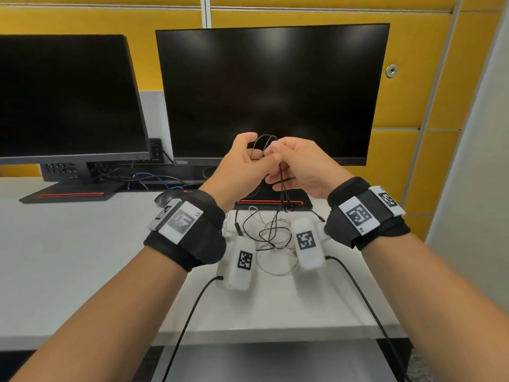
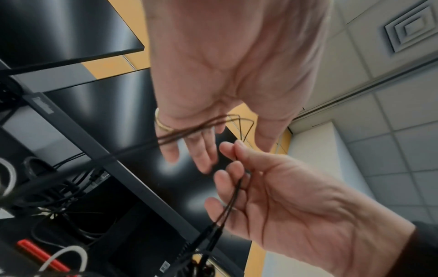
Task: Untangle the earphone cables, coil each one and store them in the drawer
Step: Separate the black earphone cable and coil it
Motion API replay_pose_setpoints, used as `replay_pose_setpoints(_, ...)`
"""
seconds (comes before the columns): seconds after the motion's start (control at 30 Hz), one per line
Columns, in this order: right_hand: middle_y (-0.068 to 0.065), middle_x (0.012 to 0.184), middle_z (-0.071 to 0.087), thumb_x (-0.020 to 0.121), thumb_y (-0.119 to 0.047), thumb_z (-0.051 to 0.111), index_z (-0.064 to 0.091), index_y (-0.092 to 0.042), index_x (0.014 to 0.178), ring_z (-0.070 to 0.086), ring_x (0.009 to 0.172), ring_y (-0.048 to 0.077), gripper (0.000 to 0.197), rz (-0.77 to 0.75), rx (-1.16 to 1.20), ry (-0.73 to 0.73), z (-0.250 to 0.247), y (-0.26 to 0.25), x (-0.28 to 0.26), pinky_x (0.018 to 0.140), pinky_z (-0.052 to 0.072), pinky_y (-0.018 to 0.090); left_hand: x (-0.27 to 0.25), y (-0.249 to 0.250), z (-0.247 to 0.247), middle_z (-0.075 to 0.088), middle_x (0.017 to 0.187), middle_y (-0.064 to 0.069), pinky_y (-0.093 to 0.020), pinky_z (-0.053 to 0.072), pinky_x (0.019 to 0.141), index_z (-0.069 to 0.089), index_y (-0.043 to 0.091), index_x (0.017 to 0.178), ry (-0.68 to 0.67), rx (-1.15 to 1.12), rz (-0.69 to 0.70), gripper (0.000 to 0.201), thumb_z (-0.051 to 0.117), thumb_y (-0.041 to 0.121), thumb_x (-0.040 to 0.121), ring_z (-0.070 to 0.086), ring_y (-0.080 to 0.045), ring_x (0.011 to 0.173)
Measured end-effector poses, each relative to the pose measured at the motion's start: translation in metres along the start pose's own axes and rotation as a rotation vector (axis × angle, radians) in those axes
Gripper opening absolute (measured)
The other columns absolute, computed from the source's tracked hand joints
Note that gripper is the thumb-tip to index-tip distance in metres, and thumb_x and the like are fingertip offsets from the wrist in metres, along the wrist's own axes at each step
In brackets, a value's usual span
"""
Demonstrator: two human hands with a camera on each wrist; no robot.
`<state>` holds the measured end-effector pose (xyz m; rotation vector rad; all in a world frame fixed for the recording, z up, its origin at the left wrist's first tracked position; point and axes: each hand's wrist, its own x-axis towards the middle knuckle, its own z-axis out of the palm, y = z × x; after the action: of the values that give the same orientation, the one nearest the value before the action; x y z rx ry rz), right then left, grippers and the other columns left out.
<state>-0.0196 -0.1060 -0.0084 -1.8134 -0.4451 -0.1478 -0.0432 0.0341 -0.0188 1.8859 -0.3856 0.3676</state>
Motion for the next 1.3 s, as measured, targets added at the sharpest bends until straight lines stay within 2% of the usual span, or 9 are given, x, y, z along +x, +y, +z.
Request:
replay_pose_setpoints(0.07,0.002,0.064,0.054,0.104,-0.028,0.042,0.066,-0.016,0.098,0.060,0.057,0.013,0.027,0.008,0.000,-0.017,0.001,0.000,0.000,0.065,0.060,0.033,0.001,0.002,0.003,0.063,0.097,0.001,-0.025,0.050,0.078,0.033,0.018,0.142,-0.023,-0.019,-0.011,0.056,0.059,0.031,0.094,0.062,-0.007,0.088)
replay_pose_setpoints(0.17,-0.002,0.058,0.047,0.102,-0.026,0.046,0.064,-0.014,0.099,0.050,0.050,0.010,0.023,0.016,0.001,-0.010,-0.001,0.004,0.003,0.064,0.058,0.034,0.006,-0.001,0.000,0.049,0.071,0.001,-0.023,0.044,0.055,0.059,0.012,0.113,-0.010,-0.062,-0.024,0.026,0.052,0.032,0.098,0.045,-0.011,0.060)
replay_pose_setpoints(0.27,-0.002,0.061,0.055,0.101,-0.024,0.047,0.064,-0.014,0.096,0.058,0.055,0.012,0.021,0.009,-0.052,-0.034,-0.004,0.009,0.004,0.072,0.057,0.034,0.011,-0.005,-0.006,0.043,0.067,0.004,-0.022,0.034,0.050,0.060,0.016,0.092,0.047,-0.164,-0.005,0.026,0.041,0.028,0.103,0.037,-0.008,0.054)
replay_pose_setpoints(0.47,-0.001,0.086,0.072,0.101,-0.028,0.047,0.065,-0.017,0.089,0.066,0.076,0.006,0.025,0.064,-0.305,-0.119,0.002,0.024,0.009,0.062,0.046,0.016,0.023,0.003,-0.005,0.068,0.085,0.001,-0.018,0.051,0.059,0.052,0.015,0.089,0.140,-0.411,0.102,0.027,0.032,0.022,0.105,0.062,-0.005,0.065)
replay_pose_setpoints(0.57,-0.002,0.071,0.065,0.102,-0.030,0.044,0.061,-0.017,0.084,0.065,0.073,0.014,0.027,0.128,-0.078,-0.069,0.000,0.027,0.019,0.083,0.049,0.034,0.032,-0.004,-0.004,0.064,0.082,0.001,-0.017,0.043,0.050,0.050,0.016,0.087,0.220,-0.400,0.080,0.026,0.032,0.021,0.105,0.053,-0.005,0.057)
replay_pose_setpoints(0.8,-0.004,0.052,0.036,0.104,-0.034,0.039,0.051,-0.016,0.078,0.035,0.046,0.011,0.034,0.091,0.571,-0.012,0.000,0.028,0.023,0.067,0.044,0.031,0.040,-0.039,0.010,0.048,0.070,0.004,-0.027,0.037,0.059,0.060,0.019,0.084,0.244,0.017,0.010,0.025,0.042,0.026,0.100,0.044,-0.010,0.063)
replay_pose_setpoints(1.0,0.000,0.078,0.065,0.104,-0.034,0.040,0.061,-0.018,0.082,0.066,0.083,0.016,0.034,-0.013,0.558,0.069,-0.001,0.027,0.021,0.085,0.054,0.039,0.033,-0.045,0.006,0.038,0.059,0.007,-0.022,0.032,0.048,0.062,0.008,0.105,-0.024,0.003,-0.060,0.038,0.051,0.042,0.096,0.034,-0.005,0.046)
replay_pose_setpoints(1.17,0.001,0.120,0.064,0.103,-0.040,0.038,0.067,-0.018,0.095,0.058,0.119,0.021,0.037,0.013,0.492,0.013,0.004,0.029,0.019,0.084,0.054,0.037,0.025,-0.043,0.003,0.035,0.058,0.006,-0.021,0.029,0.044,0.062,0.020,0.109,-0.147,-0.007,-0.083,0.020,0.059,0.032,0.094,0.028,-0.006,0.044)
replay_pose_setpoints(1.3,-0.001,0.120,0.064,0.103,-0.042,0.038,0.067,-0.022,0.096,0.056,0.117,0.018,0.036,0.008,0.414,0.015,0.006,0.031,0.018,0.093,0.050,0.042,0.021,-0.043,0.001,0.036,0.055,0.006,-0.019,0.031,0.044,0.067,0.012,0.101,-0.137,0.002,-0.059,0.023,0.056,0.031,0.095,0.029,-0.007,0.045)
